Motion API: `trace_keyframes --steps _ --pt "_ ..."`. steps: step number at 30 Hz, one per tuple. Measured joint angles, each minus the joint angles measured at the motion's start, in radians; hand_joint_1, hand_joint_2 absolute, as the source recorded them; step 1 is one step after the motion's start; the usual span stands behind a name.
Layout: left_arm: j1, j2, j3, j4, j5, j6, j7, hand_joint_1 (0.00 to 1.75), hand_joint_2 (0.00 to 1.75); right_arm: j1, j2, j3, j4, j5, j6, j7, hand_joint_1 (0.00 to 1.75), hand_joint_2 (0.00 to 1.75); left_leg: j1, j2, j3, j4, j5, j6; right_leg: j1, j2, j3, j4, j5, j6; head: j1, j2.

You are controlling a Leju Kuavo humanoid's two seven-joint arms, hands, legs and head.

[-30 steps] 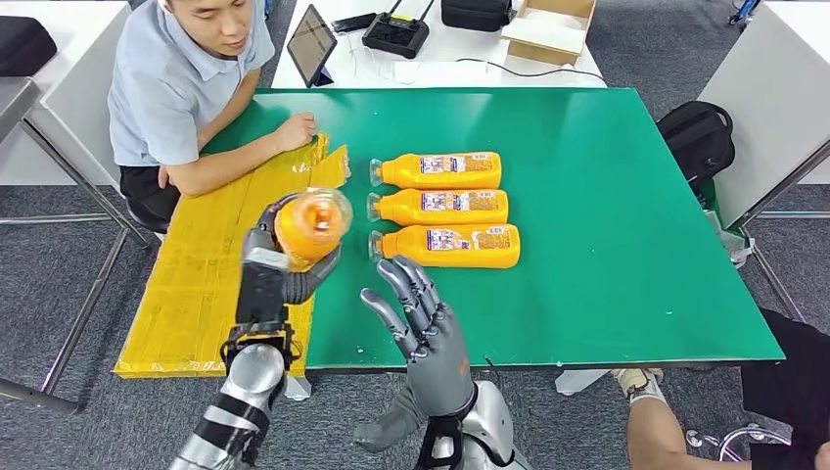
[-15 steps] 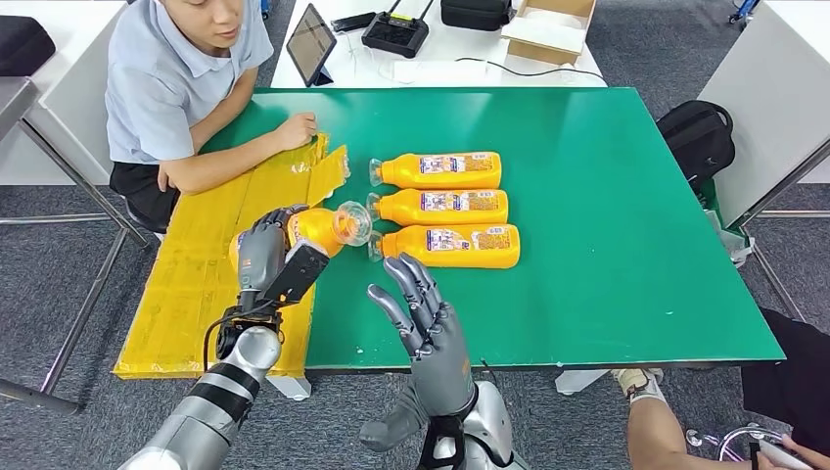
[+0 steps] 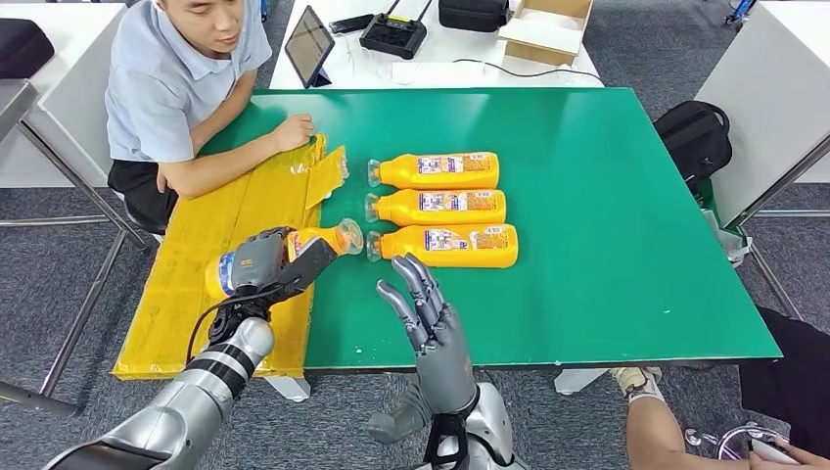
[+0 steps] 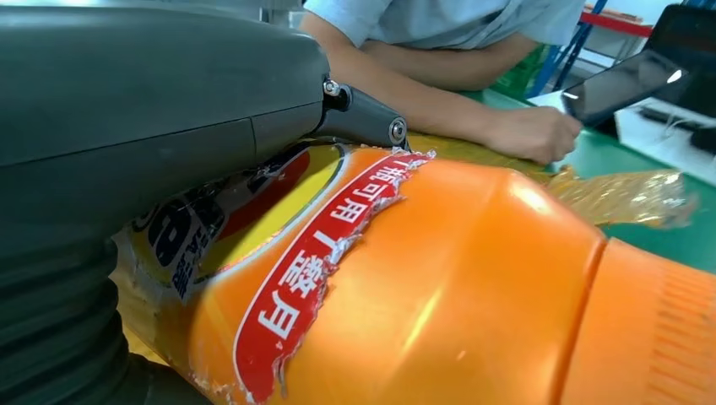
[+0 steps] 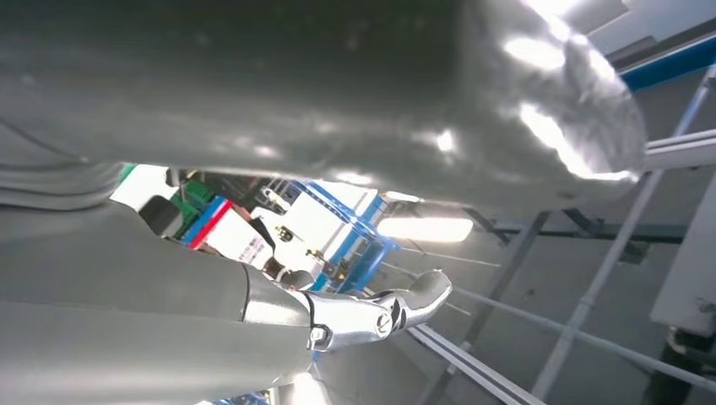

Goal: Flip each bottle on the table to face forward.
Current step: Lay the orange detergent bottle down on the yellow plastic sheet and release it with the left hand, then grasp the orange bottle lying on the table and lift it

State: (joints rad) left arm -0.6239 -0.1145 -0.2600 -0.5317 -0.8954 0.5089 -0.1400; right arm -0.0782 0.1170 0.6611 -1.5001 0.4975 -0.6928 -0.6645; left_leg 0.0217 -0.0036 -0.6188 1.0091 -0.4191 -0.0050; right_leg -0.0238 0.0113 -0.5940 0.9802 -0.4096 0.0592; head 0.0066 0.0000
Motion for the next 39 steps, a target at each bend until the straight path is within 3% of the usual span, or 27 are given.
trace_keyframes --steps 8,9,10,12,14,17,21,24,30,39 --pt "-0.023 0.010 -0.012 0.061 -0.010 -0.071 -0.006 1.56 1.75 0.000 -0.002 0.000 0.035 -0.005 0.000 0.000 0.00 0.00 0.000 0.000 0.002 0.000 0.000 0.000 0.000 0.000 0.002 0.001 0.000 0.000 0.000 0.000" --pt "-0.022 0.010 -0.011 0.063 -0.009 -0.074 -0.015 1.35 1.75 0.000 -0.004 0.000 0.041 -0.003 0.000 0.000 0.00 0.00 0.000 0.000 0.003 0.000 0.000 0.000 0.000 0.000 0.003 0.001 0.000 0.000 0.000 0.000" --pt "-0.021 0.010 -0.011 0.065 -0.011 -0.073 -0.023 1.03 1.75 0.000 -0.005 0.000 0.047 0.001 0.000 0.000 0.00 0.00 0.000 0.000 0.003 0.000 0.000 0.000 0.000 0.000 0.003 0.000 0.000 0.000 0.000 0.000" --pt "-0.017 0.010 -0.010 0.069 -0.014 -0.076 -0.045 0.24 1.75 0.000 -0.007 0.000 0.056 0.008 0.001 0.000 0.00 0.00 0.000 0.000 0.003 0.000 0.000 0.000 0.000 0.000 0.003 0.000 0.000 0.000 0.000 0.000" --pt "-0.010 0.009 -0.004 0.071 0.002 -0.097 -0.080 0.00 1.75 -0.001 -0.008 0.000 0.066 0.005 0.001 0.000 0.00 0.00 0.000 -0.001 0.004 0.000 0.000 0.000 0.000 0.000 0.004 0.000 0.000 0.000 0.000 0.000" --pt "0.007 0.004 0.014 0.071 0.059 -0.172 -0.162 0.00 1.75 -0.005 -0.013 0.000 0.081 -0.012 0.000 0.000 0.00 0.00 0.000 -0.001 0.004 0.000 0.000 0.000 0.000 0.000 0.004 0.000 0.000 0.000 -0.001 0.000" --pt "0.031 -0.012 0.080 0.048 0.277 -0.455 -0.351 0.00 1.75 -0.022 -0.022 0.007 0.105 -0.044 0.000 0.000 0.00 0.00 -0.001 -0.005 0.005 0.000 0.000 0.000 -0.001 -0.004 0.008 0.000 -0.001 0.000 -0.001 0.000" --pt "0.060 -0.031 0.124 0.012 0.363 -0.593 -0.420 0.00 1.75 -0.036 -0.027 0.015 0.120 -0.057 0.000 0.000 0.00 0.00 -0.001 -0.006 0.006 0.000 0.000 0.000 -0.001 -0.005 0.009 0.000 -0.001 0.000 0.000 0.000" --pt "0.121 -0.043 0.149 -0.087 0.466 -0.682 -0.455 0.00 1.75 -0.040 -0.031 0.017 0.127 -0.046 0.000 0.000 0.00 0.00 0.000 -0.006 0.006 0.000 0.000 0.000 0.000 -0.005 0.008 0.000 -0.001 0.000 0.000 0.000" --pt "0.181 -0.043 0.170 -0.202 0.527 -0.694 -0.447 0.00 1.75 -0.039 -0.034 0.016 0.128 -0.054 -0.001 0.000 0.00 0.00 0.000 -0.005 0.002 0.000 0.001 0.000 0.000 -0.004 0.003 0.000 -0.001 0.000 0.000 0.000"
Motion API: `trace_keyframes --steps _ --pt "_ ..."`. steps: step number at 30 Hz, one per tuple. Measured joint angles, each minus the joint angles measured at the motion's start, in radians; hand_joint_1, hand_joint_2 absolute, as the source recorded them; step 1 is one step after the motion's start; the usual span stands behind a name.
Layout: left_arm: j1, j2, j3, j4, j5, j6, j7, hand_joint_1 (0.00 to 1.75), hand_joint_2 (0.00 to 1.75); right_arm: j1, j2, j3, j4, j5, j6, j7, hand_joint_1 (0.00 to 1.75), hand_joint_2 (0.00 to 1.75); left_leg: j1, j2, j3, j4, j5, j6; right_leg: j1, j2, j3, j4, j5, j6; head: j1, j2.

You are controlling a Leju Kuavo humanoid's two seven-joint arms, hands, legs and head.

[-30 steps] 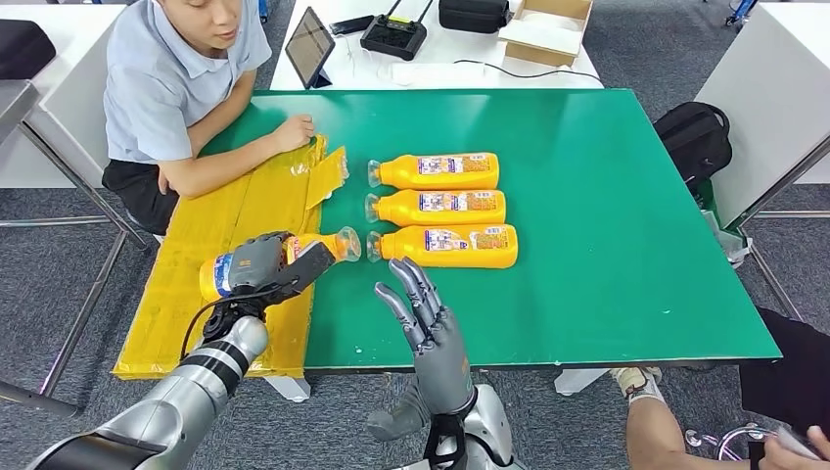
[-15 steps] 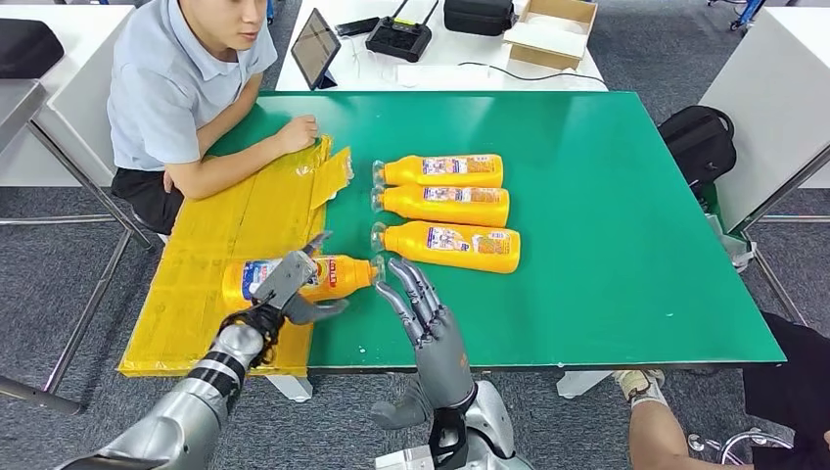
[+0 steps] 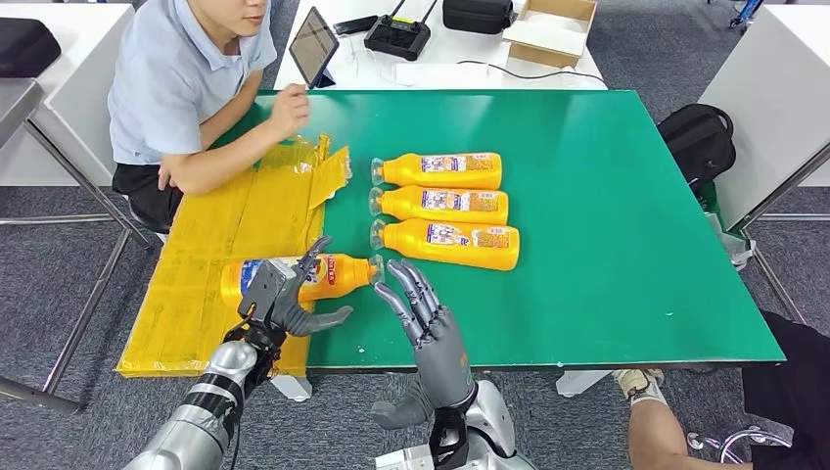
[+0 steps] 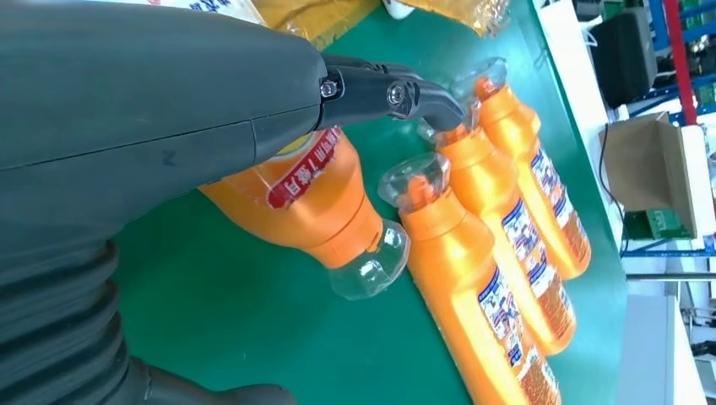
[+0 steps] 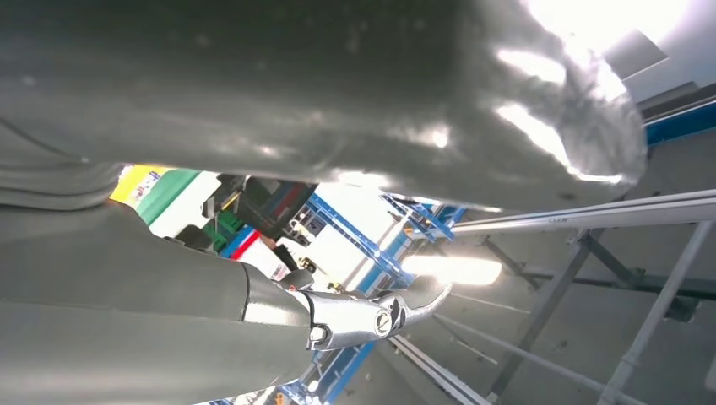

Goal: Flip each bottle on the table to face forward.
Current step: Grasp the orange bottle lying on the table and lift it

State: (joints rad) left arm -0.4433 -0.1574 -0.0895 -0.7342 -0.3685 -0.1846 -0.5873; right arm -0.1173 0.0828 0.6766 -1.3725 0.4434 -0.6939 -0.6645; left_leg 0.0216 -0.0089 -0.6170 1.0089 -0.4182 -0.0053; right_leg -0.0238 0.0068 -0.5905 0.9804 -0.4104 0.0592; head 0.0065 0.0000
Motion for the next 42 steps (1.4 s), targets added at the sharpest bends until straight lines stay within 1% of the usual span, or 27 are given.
trace_keyframes --steps 4,5,7,9,11,13,15,17,19,21,22,24,26,28,34,39,42 --pt "0.024 -0.003 0.015 -0.049 0.058 0.023 0.003 0.00 1.75 0.001 0.000 -0.004 0.000 0.000 0.000 0.000 0.00 0.00 0.000 0.000 -0.002 0.000 0.000 0.000 0.000 0.000 -0.002 0.000 0.000 0.000 0.000 0.000" --pt "0.031 -0.003 0.018 -0.069 0.072 0.036 0.006 0.00 1.75 0.002 0.000 -0.005 0.000 0.002 0.000 0.000 0.00 0.00 0.000 0.000 -0.002 0.000 0.000 0.000 0.000 0.000 -0.002 0.000 0.000 0.000 0.000 0.000" --pt "0.045 -0.006 0.023 -0.116 0.089 0.095 0.010 0.00 1.75 0.005 0.001 -0.009 -0.003 0.017 0.000 0.000 0.00 0.00 0.000 0.000 -0.002 0.000 0.000 0.000 0.000 0.000 -0.003 0.000 0.000 0.000 0.000 0.000" --pt "0.060 -0.016 0.030 -0.173 0.123 0.178 0.015 0.00 1.75 0.015 0.007 -0.026 -0.011 0.075 -0.001 0.000 0.00 0.87 0.000 0.000 -0.003 0.000 0.000 0.000 0.000 0.000 -0.003 0.000 0.000 0.000 0.000 0.000" --pt "0.077 -0.031 0.040 -0.241 0.197 0.255 0.023 0.00 1.75 0.034 0.020 -0.064 -0.025 0.184 -0.001 0.000 0.00 1.75 0.000 0.000 -0.003 0.000 0.000 0.000 0.000 0.000 -0.003 0.000 0.000 0.000 0.000 0.000" --pt "0.100 -0.047 0.050 -0.316 0.286 0.328 0.026 0.00 1.75 0.059 0.041 -0.124 -0.046 0.294 -0.001 0.000 0.00 1.75 0.000 0.000 -0.004 0.000 0.000 0.000 0.000 0.000 -0.003 0.000 0.000 0.000 0.000 0.000" --pt "0.127 -0.062 0.062 -0.386 0.349 0.392 0.022 0.00 1.75 0.081 0.062 -0.195 -0.070 0.354 -0.002 0.000 0.00 1.75 0.000 0.000 -0.004 0.000 0.000 0.000 0.000 0.000 -0.004 0.000 0.000 0.000 0.000 0.000" --pt "0.154 -0.074 0.073 -0.451 0.368 0.475 -0.001 0.00 1.75 0.097 0.079 -0.265 -0.089 0.389 -0.002 0.000 0.00 1.75 0.000 0.000 -0.004 0.000 0.000 0.000 0.000 0.000 -0.004 0.000 0.000 0.000 0.000 0.000" --pt "0.187 -0.083 0.083 -0.519 0.353 0.600 -0.047 0.00 1.75 0.110 0.093 -0.334 -0.096 0.441 -0.003 0.010 0.00 1.75 0.000 0.000 -0.004 0.000 -0.001 0.000 0.000 0.000 -0.004 0.000 0.000 0.000 0.000 0.000" --pt "0.229 -0.088 0.093 -0.593 0.316 0.730 -0.088 0.00 1.75 0.119 0.100 -0.403 -0.087 0.514 -0.003 0.048 0.00 1.75 0.000 0.000 -0.004 0.000 -0.001 0.000 0.000 0.000 -0.004 -0.001 0.000 0.000 0.000 0.000" --pt "0.254 -0.089 0.097 -0.634 0.293 0.786 -0.101 0.00 1.75 0.121 0.098 -0.438 -0.076 0.553 -0.003 0.084 0.00 1.75 0.000 0.000 -0.004 0.000 -0.001 0.000 0.000 0.000 -0.004 -0.001 0.000 0.000 0.000 0.000" --pt "0.306 -0.090 0.101 -0.715 0.245 0.854 -0.111 0.00 1.75 0.121 0.087 -0.499 -0.041 0.617 -0.003 0.170 0.00 1.75 0.000 0.000 -0.005 0.000 -0.001 0.000 0.000 0.000 -0.004 -0.001 0.000 0.000 0.000 0.000" --pt "0.348 -0.093 0.106 -0.782 0.206 0.876 -0.114 0.00 1.75 0.120 0.071 -0.543 -0.003 0.659 -0.003 0.244 0.00 1.75 0.000 -0.001 -0.005 0.000 -0.001 0.000 0.000 0.000 -0.004 -0.001 0.000 0.000 0.000 0.000" --pt "0.375 -0.098 0.109 -0.832 0.186 0.881 -0.114 0.00 1.75 0.119 0.059 -0.569 0.029 0.683 -0.003 0.284 0.00 1.75 0.000 0.000 -0.005 0.000 -0.001 0.000 0.000 0.000 -0.005 -0.001 0.000 0.000 0.000 0.000" --pt "0.424 -0.106 0.106 -0.905 0.163 0.883 -0.114 0.00 1.75 0.110 0.021 -0.586 0.105 0.722 0.013 0.426 0.00 1.75 0.000 0.000 -0.005 0.000 -0.001 0.000 0.000 0.000 -0.005 -0.001 0.000 0.000 0.000 0.000" --pt "0.447 -0.106 0.089 -0.928 0.139 0.883 -0.099 0.00 1.75 0.101 0.000 -0.585 0.165 0.731 0.072 0.504 0.00 1.75 0.000 0.000 -0.005 0.000 -0.001 0.000 0.000 0.000 -0.005 -0.001 0.000 0.000 0.000 0.000" --pt "0.454 -0.106 0.081 -0.933 0.129 0.883 -0.088 0.00 1.75 0.086 -0.010 -0.585 0.207 0.739 0.094 0.535 0.00 1.75 0.000 0.000 -0.005 0.000 -0.001 0.000 0.000 0.000 -0.005 -0.001 0.000 0.000 0.000 0.000"
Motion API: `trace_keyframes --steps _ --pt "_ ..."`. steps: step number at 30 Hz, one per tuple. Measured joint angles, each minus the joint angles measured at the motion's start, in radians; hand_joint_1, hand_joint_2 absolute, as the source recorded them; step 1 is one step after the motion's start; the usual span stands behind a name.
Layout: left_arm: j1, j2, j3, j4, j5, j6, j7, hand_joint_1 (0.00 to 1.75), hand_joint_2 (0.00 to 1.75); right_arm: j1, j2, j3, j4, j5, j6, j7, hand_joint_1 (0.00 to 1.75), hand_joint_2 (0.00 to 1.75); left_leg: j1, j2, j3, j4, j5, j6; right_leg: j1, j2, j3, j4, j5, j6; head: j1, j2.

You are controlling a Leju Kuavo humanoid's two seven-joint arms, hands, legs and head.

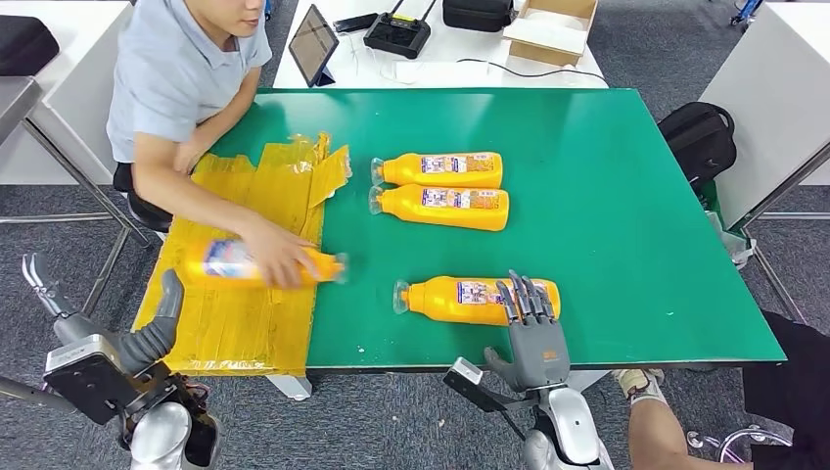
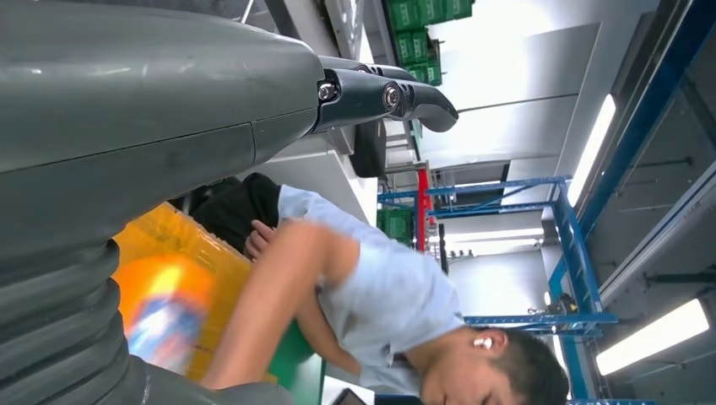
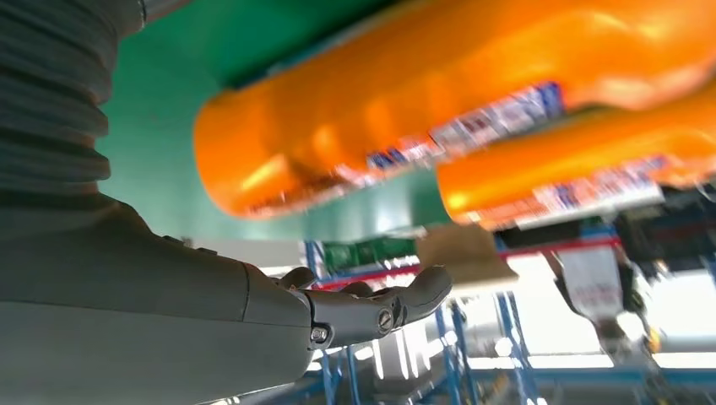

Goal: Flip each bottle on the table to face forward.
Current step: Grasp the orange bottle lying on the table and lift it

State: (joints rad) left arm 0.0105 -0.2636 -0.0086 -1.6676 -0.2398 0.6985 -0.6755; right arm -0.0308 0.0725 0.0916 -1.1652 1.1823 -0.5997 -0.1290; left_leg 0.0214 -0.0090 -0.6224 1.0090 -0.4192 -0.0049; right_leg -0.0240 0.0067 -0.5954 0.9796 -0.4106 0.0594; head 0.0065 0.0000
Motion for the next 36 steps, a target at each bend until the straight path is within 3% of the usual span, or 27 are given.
trace_keyframes --steps 17,36 --pt "0.003 -0.005 -0.014 0.001 -0.056 0.000 0.044 0.00 1.75 -0.069 -0.032 -0.001 0.131 0.028 0.002 0.060 0.00 1.75 0.000 0.000 0.001 0.000 0.000 0.000 0.000 0.000 0.000 0.000 0.000 0.000 0.000 0.000" --pt "-0.029 -0.004 -0.052 0.056 -0.001 -0.010 0.085 0.00 1.75 -0.255 -0.040 -0.005 0.395 -0.004 -0.033 0.014 0.00 1.75 0.000 0.001 0.002 0.000 0.000 0.000 0.000 0.000 0.002 0.000 0.001 0.000 0.000 0.000"
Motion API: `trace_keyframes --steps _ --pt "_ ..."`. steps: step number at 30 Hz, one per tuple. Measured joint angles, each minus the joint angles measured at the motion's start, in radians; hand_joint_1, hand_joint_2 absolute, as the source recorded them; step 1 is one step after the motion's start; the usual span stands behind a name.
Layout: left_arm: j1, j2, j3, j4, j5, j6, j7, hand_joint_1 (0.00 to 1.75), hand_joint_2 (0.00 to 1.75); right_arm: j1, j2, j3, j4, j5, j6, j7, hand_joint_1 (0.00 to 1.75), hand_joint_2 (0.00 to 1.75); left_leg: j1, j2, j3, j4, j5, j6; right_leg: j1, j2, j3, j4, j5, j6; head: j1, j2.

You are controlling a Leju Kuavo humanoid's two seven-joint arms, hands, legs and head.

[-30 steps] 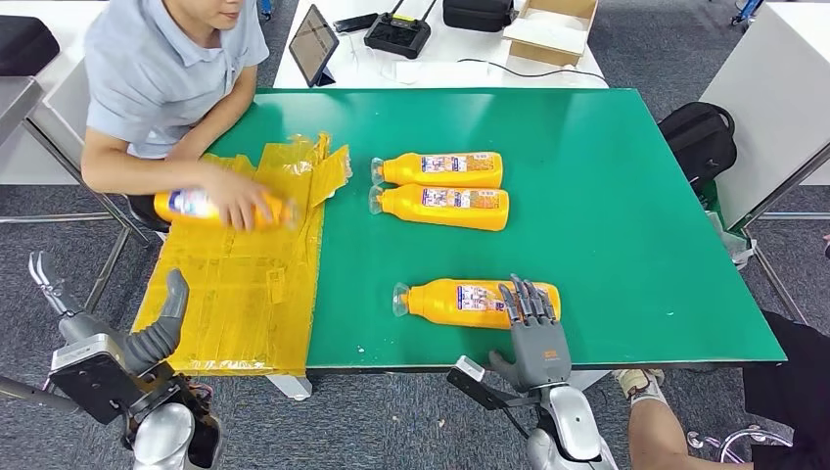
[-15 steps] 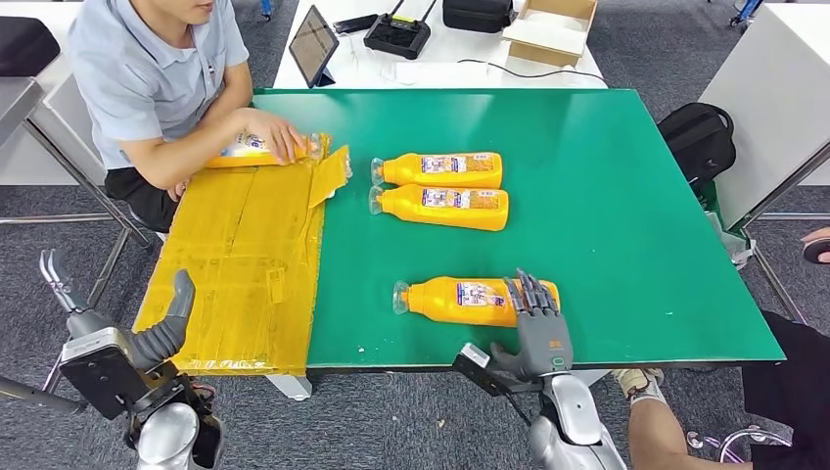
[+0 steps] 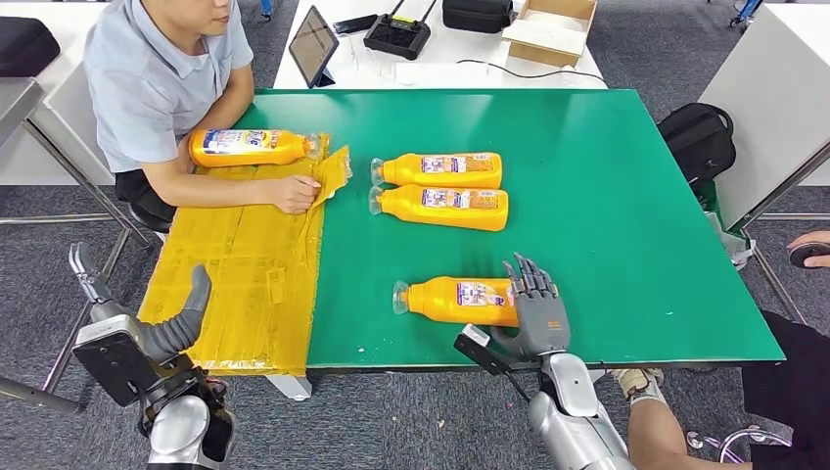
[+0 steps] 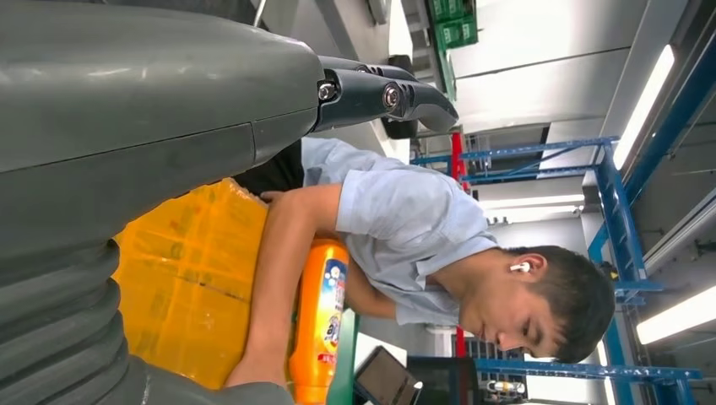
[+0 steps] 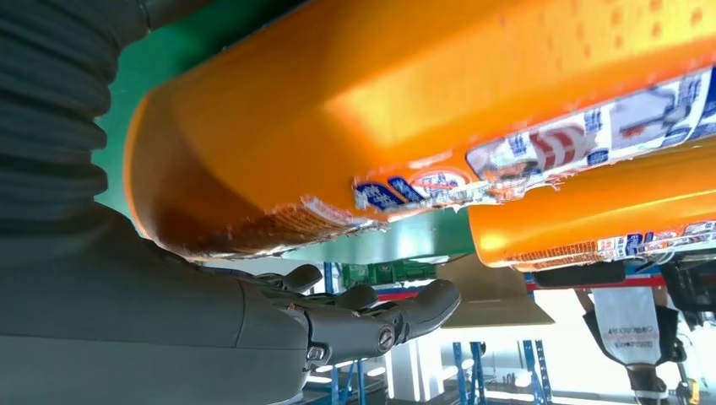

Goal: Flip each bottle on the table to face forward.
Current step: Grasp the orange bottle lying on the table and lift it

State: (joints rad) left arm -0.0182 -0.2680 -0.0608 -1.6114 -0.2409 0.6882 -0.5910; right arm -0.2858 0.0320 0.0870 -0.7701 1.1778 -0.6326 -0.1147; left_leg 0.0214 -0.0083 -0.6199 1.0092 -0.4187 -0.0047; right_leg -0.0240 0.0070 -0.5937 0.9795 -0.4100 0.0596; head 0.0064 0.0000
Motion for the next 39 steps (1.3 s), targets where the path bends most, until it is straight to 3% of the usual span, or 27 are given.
trace_keyframes --steps 4,8,9,14,17,25,29,33,36,39 --pt "-0.006 0.000 -0.003 0.011 0.018 -0.008 0.014 0.00 1.75 -0.031 0.000 0.000 0.042 0.008 0.023 0.016 0.00 1.75 0.000 0.000 0.001 0.000 0.000 0.000 0.000 0.000 0.001 0.000 0.000 0.000 0.000 0.000" --pt "-0.011 0.001 0.000 0.020 0.040 -0.003 0.029 0.00 1.75 -0.060 0.000 0.000 0.081 0.005 0.076 0.044 1.68 1.75 0.000 0.002 0.005 0.000 0.000 0.000 0.000 0.000 0.002 0.000 0.000 0.000 0.000 0.000" --pt "-0.011 0.001 0.001 0.021 0.047 -0.004 0.034 0.00 1.75 -0.066 -0.001 0.000 0.089 0.002 0.095 0.049 1.73 1.75 0.000 0.003 0.005 0.000 -0.001 0.000 0.000 0.000 0.003 0.000 0.000 0.000 0.000 0.000" --pt "-0.012 0.003 0.007 0.021 0.062 -0.013 0.044 0.00 1.75 -0.090 -0.011 0.000 0.117 -0.020 0.190 0.080 1.59 1.75 0.000 0.004 0.013 0.000 -0.003 -0.001 0.000 0.003 0.001 -0.002 -0.001 -0.002 0.000 0.000" --pt "-0.011 0.004 0.009 0.021 0.066 -0.013 0.046 0.00 1.75 -0.100 -0.017 -0.004 0.125 -0.042 0.224 0.109 1.59 1.75 0.000 0.004 0.019 0.000 -0.006 0.001 0.000 0.003 0.005 -0.003 -0.005 -0.002 0.000 0.000" --pt "-0.009 0.005 0.015 0.021 0.066 -0.010 0.047 0.00 1.75 -0.105 -0.031 -0.010 0.131 -0.052 0.231 0.117 1.59 1.75 0.000 0.001 0.024 0.000 -0.005 0.003 0.000 0.003 0.014 -0.006 -0.004 0.000 0.000 0.000" --pt "-0.009 0.005 0.015 0.021 0.066 -0.010 0.047 0.00 1.75 -0.106 -0.032 -0.014 0.133 -0.055 0.234 0.118 1.75 1.75 0.000 0.001 0.025 0.000 -0.005 0.003 0.000 0.003 0.015 -0.007 -0.004 0.000 0.000 0.000" --pt "-0.006 0.006 0.017 0.021 0.067 -0.008 0.047 0.00 1.75 -0.105 -0.035 -0.023 0.132 -0.070 0.232 0.122 1.74 1.75 0.000 0.001 0.026 0.000 -0.006 0.004 0.000 0.003 0.016 -0.008 -0.004 0.001 -0.001 0.000" --pt "0.000 0.007 0.020 0.021 0.076 -0.012 0.046 0.00 1.75 -0.099 -0.042 -0.036 0.131 -0.088 0.226 0.094 1.66 1.75 0.000 0.000 0.027 0.000 -0.006 0.004 0.000 0.003 0.018 -0.009 -0.005 0.001 0.000 0.000" --pt "0.001 0.007 0.021 0.021 0.097 -0.035 0.037 0.00 1.75 -0.086 -0.041 -0.060 0.123 -0.174 0.219 -0.026 1.65 1.75 0.000 0.000 0.027 0.000 -0.007 0.004 0.000 0.003 0.019 -0.009 -0.005 0.001 0.000 0.000"
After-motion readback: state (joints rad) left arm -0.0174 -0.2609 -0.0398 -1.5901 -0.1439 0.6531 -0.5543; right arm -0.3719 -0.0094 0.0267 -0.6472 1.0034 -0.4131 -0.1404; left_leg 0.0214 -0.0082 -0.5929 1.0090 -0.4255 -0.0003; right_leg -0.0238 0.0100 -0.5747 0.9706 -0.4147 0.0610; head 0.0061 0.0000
